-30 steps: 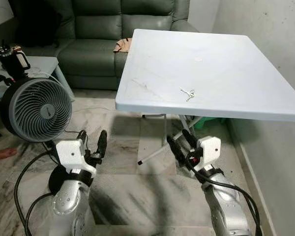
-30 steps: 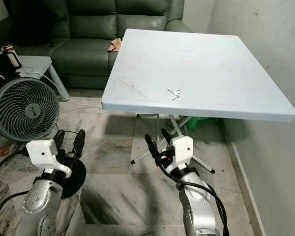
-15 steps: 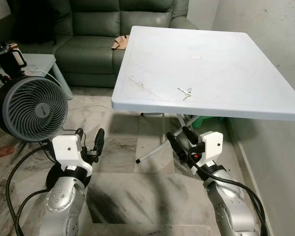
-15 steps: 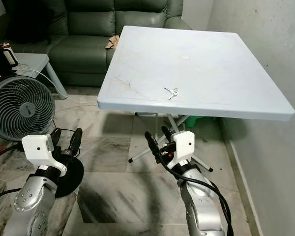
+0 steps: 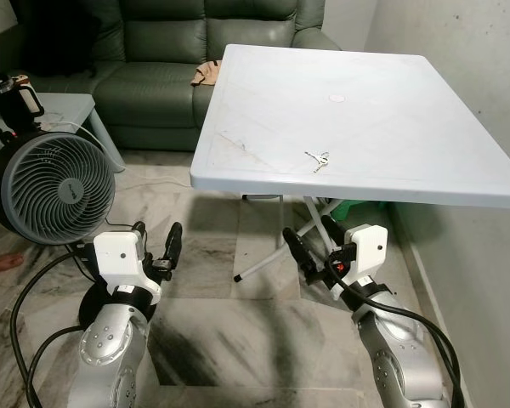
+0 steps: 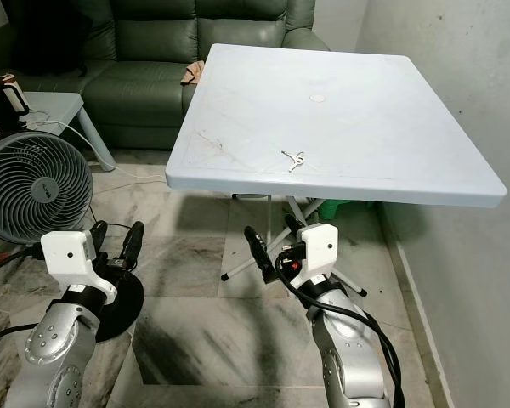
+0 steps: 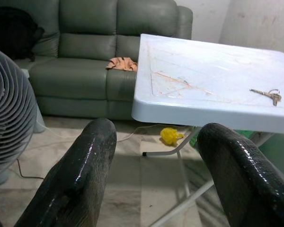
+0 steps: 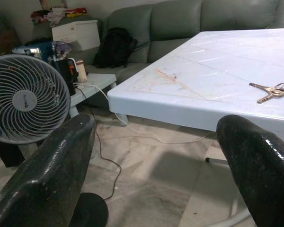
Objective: Hang keys on a hook
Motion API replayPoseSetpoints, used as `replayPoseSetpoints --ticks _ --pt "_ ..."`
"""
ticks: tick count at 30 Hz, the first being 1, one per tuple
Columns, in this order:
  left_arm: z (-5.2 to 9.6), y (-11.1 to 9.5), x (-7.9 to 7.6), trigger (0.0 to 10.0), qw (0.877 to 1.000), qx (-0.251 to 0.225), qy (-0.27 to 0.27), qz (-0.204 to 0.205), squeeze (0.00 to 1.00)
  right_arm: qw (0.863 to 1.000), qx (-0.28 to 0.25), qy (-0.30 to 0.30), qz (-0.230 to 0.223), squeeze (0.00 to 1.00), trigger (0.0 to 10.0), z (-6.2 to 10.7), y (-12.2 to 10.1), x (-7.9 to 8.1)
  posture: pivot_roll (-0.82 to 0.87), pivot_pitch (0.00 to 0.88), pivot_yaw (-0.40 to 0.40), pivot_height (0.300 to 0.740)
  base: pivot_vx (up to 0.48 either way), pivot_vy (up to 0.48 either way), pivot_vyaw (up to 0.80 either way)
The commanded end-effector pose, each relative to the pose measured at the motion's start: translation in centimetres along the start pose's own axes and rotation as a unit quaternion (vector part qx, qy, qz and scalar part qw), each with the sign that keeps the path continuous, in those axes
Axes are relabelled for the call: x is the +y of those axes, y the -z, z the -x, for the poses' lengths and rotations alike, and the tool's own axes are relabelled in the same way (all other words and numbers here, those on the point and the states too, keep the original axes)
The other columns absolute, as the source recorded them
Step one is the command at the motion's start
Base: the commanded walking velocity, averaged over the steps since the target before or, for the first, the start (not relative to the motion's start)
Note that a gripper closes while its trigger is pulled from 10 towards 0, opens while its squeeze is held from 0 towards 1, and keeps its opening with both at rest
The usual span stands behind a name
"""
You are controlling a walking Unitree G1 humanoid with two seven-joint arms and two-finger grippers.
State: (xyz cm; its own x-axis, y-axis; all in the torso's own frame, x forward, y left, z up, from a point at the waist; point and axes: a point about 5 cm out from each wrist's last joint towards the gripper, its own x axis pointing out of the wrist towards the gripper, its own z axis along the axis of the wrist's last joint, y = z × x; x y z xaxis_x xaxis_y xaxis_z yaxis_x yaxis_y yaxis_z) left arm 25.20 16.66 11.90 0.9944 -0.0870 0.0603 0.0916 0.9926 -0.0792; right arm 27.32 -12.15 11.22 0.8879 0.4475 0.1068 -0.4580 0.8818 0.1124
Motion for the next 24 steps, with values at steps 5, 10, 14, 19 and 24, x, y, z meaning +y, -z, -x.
replayPoseSetpoints --ticks 5,10,14,19,24 --pt "-0.1 -0.13 -0.09 10.0 1.0 0.007 0.005 -0.009 0.0 1.0 0.0 0.0 0.004 0.0 10.0 -0.14 -0.36 -0.11 -0.11 0.032 0.01 0.74 0.0 0.0 0.0" --pt "-0.14 -0.17 -0.29 10.0 1.0 0.005 0.013 -0.001 0.0 1.0 0.001 -0.002 0.004 0.0 10.0 -0.14 -0.34 -0.06 -0.11 0.028 0.01 0.74 0.0 0.0 0.0" --pt "-0.17 -0.17 -0.44 10.0 1.0 0.006 0.018 -0.001 0.0 1.0 0.0 -0.003 0.005 0.0 10.0 -0.15 -0.38 0.05 -0.11 0.028 0.01 0.74 0.062 0.0 0.0" --pt "-0.38 -0.2 -0.54 10.0 1.0 0.004 0.022 0.001 0.0 1.0 -0.001 -0.004 0.006 0.0 10.0 -0.23 -0.37 0.06 -0.12 0.016 0.016 0.74 0.264 0.0 0.0" --pt "-0.57 -0.26 -0.54 10.0 1.0 0.003 0.025 0.0 0.0 1.0 -0.003 -0.005 0.007 0.0 10.0 -0.29 -0.4 0.08 -0.12 0.013 0.017 0.74 0.31 0.0 0.0"
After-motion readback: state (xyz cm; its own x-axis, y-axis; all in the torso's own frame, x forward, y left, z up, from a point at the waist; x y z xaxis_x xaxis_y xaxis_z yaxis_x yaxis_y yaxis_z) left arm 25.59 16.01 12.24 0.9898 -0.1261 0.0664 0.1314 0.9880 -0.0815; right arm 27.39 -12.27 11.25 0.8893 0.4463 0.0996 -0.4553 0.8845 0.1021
